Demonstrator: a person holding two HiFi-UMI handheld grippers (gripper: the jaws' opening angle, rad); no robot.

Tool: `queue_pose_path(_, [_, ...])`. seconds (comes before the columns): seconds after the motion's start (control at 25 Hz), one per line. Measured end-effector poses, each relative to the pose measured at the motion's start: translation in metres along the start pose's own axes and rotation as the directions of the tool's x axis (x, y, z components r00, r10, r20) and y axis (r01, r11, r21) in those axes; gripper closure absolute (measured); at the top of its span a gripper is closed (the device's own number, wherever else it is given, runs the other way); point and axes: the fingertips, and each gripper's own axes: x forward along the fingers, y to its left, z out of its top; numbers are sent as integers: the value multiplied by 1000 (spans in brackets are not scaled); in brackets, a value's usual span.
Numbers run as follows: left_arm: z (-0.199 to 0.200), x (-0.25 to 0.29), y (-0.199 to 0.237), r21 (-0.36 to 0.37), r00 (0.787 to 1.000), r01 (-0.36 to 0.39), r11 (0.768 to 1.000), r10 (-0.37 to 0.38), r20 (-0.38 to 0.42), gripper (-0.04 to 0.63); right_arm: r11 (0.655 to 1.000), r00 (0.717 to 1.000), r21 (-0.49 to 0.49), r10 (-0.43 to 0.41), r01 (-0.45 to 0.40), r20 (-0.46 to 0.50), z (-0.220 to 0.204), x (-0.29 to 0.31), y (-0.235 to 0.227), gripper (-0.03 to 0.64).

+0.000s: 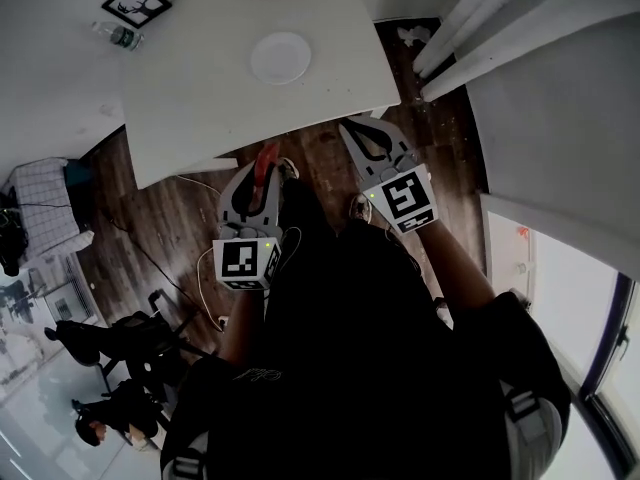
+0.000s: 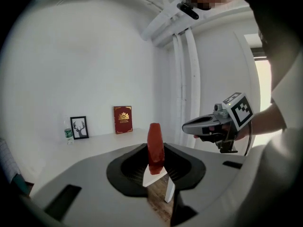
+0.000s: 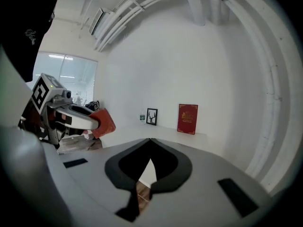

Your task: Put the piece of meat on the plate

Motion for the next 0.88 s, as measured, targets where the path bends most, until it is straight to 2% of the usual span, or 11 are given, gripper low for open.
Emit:
queue_pose_path(0.12, [9, 17, 8, 49, 998, 64, 997, -64, -15, 506, 999, 999, -25, 35, -35, -12, 5, 15, 5, 595])
queue_pose_path(0.28, [14, 48, 26, 180, 994, 108, 978, -101, -46, 506, 996, 997, -68, 59, -62, -43, 10, 42, 0, 595])
queue_pose_path(0.36, [11, 64, 35, 269, 989, 137, 953, -118, -84, 506, 990, 996, -129, 43, -53, -84, 9, 56, -4, 595])
queue_pose_path(0.48, [8, 87, 52, 407, 981, 176, 896, -127, -145, 506, 967, 991, -247, 37, -68, -126, 13, 79, -2, 595])
queue_pose_path(0.64, [6, 112, 65, 486, 974, 214, 847, -145, -177, 506, 930, 977, -336, 86, -149, -195, 12, 109, 2, 594])
queue_pose_path(0.68, [4, 118, 66, 514, 972, 223, 828, -147, -184, 506, 911, 970, -373, 98, -178, -223, 9, 116, 2, 547])
queue_pose_path(0.72, [2, 123, 68, 549, 970, 232, 803, -147, -194, 506, 883, 962, -423, 102, -205, -253, 7, 124, 1, 452])
queue_pose_path(0.76, [-1, 127, 69, 587, 968, 242, 773, -146, -206, 506, 844, 956, -488, 93, -224, -278, 5, 132, 0, 434])
queue_pose_path(0.8, [-4, 131, 69, 620, 965, 252, 743, -146, -217, 506, 791, 951, -563, 75, -239, -299, 4, 139, -2, 434])
queue_pose_path(0.88, [-8, 136, 71, 667, 960, 272, 694, -148, -238, 506, 647, 939, -708, 39, -284, -341, -1, 153, 0, 434])
